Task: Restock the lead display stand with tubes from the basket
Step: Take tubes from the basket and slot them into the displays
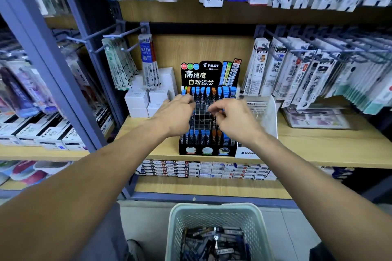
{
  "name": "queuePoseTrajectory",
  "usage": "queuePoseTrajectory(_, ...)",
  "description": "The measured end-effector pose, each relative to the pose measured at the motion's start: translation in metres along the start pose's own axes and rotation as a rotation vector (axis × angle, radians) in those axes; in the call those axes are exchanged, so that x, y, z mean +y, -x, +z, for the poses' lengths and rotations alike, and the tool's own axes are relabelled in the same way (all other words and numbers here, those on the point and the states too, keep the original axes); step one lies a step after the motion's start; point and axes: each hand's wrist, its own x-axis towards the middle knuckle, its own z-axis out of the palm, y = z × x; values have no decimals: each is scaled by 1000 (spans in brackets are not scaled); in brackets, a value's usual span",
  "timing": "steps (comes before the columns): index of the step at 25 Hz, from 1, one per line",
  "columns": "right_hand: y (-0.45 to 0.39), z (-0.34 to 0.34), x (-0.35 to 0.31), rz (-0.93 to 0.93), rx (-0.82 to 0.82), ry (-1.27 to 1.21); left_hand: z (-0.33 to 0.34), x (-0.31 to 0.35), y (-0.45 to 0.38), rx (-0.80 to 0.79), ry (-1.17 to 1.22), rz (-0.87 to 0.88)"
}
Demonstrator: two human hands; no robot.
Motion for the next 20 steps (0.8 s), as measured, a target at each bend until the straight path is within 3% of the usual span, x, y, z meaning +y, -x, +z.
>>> queuePoseTrajectory(3, 12, 3, 1, 37, -38, 5, -14, 23, 13, 202, 136, -16)
queuePoseTrajectory(5, 24, 11, 7, 110, -168, 61, -10, 50, 34, 176, 243, 9)
queuePoseTrajectory(9, 82, 55, 32, 185, -711, 270, 65, 98, 80, -330, 152, 73)
queuePoseTrajectory(11, 125, 91, 53, 210, -866, 321, 117, 110, 102, -514, 188, 24)
queuePoseTrajectory(16, 200, 170, 112, 357, -991, 280, 223, 127, 142, -801, 237, -57)
queuePoseTrajectory(20, 229, 217, 141, 432, -1002, 230, 292, 128, 144, -863, 323, -60)
